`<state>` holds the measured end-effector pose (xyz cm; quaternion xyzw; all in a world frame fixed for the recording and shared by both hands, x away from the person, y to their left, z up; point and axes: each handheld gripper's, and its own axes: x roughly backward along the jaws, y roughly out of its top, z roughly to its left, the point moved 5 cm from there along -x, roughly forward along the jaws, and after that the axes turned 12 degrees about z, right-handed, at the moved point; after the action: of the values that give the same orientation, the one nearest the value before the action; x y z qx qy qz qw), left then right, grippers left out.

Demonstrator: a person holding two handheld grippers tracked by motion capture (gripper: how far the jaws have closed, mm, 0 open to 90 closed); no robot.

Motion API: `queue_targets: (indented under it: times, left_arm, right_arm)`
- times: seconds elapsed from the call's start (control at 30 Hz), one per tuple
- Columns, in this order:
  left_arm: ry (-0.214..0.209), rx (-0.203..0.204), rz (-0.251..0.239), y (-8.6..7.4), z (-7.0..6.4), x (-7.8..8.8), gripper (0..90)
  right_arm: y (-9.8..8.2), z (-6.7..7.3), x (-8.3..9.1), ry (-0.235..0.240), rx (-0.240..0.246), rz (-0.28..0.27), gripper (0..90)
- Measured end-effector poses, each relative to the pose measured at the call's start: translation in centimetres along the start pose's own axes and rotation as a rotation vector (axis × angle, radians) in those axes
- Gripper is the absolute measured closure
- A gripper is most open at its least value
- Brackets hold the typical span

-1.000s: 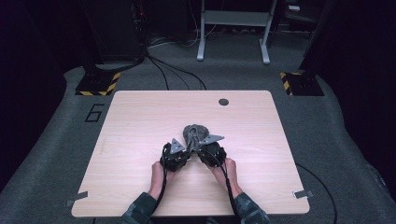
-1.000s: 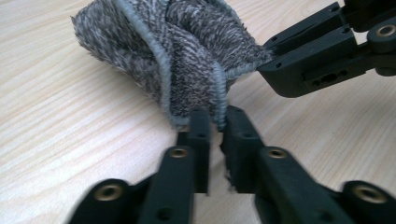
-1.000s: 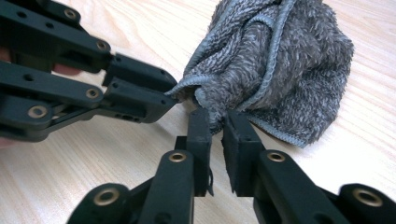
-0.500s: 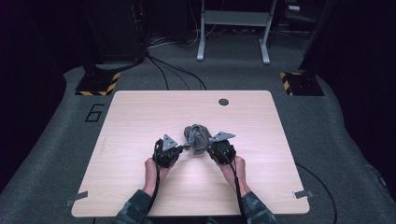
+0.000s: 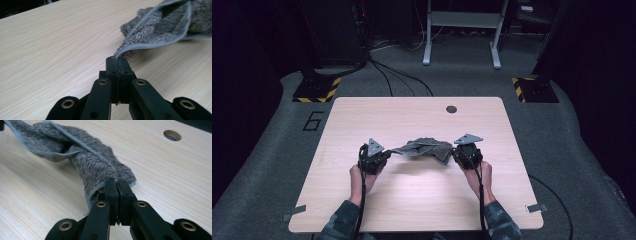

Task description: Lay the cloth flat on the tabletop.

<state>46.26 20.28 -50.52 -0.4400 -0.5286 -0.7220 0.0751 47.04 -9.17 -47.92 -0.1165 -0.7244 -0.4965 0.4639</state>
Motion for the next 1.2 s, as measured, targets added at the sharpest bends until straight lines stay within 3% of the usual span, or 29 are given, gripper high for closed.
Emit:
queue_targets:
  times: [0.07, 0.1, 0.13, 0.17, 0.2, 0.23, 0.3, 0.33, 0.37, 0.4, 0.5, 0.6, 0.67, 0.97, 1.07, 1.13, 1.2]
  left_arm:
    - [-0.012, -0.012, 0.013, -0.6, 0.3, 0.3, 89.4]
    - [-0.027, -0.018, 0.021, -1.0, 0.2, 0.5, 89.4]
    - [-0.067, -0.041, 0.058, -2.0, 0.0, 0.5, 89.3]
    - [-0.067, -0.041, 0.058, -2.0, 0.0, 0.5, 89.3]
    - [-0.126, -0.059, 0.102, -3.2, -0.6, 0.5, 89.2]
    - [-0.126, -0.059, 0.102, -3.2, -0.6, 0.5, 88.7]
    - [-0.185, -0.084, 0.13, -4.1, -1.1, 0.6, 87.4]
    - [-0.209, -0.083, 0.142, -4.5, -1.4, 0.7, 73.8]
    - [-0.222, -0.085, 0.147, -4.7, -1.4, 0.8, 73.8]
    - [-0.235, -0.072, 0.138, -4.5, -1.3, 1.3, 60.1]
    - [-0.231, -0.057, 0.11, -3.9, -1.3, 1.5, 44.6]
    - [-0.225, -0.055, 0.076, -2.9, -1.6, 1.3, 39.6]
    - [-0.239, -0.053, 0.044, -2.1, -1.8, 1.5, 36.3]
    - [-0.237, -0.049, 0.041, -2.8, -0.5, 3.1, 34.4]
    - [-0.232, -0.033, 0.045, -3.0, -0.3, 3.0, 33.5]
    - [-0.239, -0.049, 0.055, -3.0, -0.9, 2.3, 32.8]
    - [-0.254, -0.039, 0.061, -3.0, -1.4, 1.8, 32.4]
  right_arm:
    - [-0.1, 0.0, 0.1, -0.003, -0.005, 0.004, 88.4]
    - [-0.7, 0.1, 0.2, 0.03, -0.001, 0.014, 88.4]
    - [-1.1, 0.2, 0.2, 0.039, 0.01, 0.031, 88.2]
    - [-1.1, 0.2, 0.2, 0.039, 0.01, 0.031, 88.2]
    - [-2.1, 0.6, 0.0, 0.079, 0.023, 0.047, 85.0]
    - [-2.1, 0.6, 0.0, 0.079, 0.023, 0.047, 85.0]
    - [-3.2, 0.6, 0.1, 0.132, 0.025, 0.057, 72.9]
    - [-3.9, 0.2, 0.7, 0.181, 0.002, 0.041, 57.4]
    - [-3.9, 0.2, 0.7, 0.181, 0.002, 0.041, 57.4]
    - [-4.1, -0.2, 1.4, 0.21, -0.015, 0.008, 51.0]
    - [-3.6, -0.2, 2.1, 0.212, -0.016, -0.025, 48.1]
    - [-3.2, 0.2, 2.0, 0.203, -0.007, -0.03, 47.8]
    - [-2.8, 0.9, 1.1, 0.188, 0.027, -0.014, 48.8]
    - [-3.4, -1.6, 0.8, 0.184, -0.059, -0.034, 50.1]
    - [-3.1, -1.5, 0.3, 0.183, -0.035, -0.021, 49.9]
    - [-3.1, -1.0, -0.3, 0.182, -0.013, -0.002, 49.6]
    - [-3.1, -0.9, -0.5, 0.19, -0.01, 0.002, 49.1]
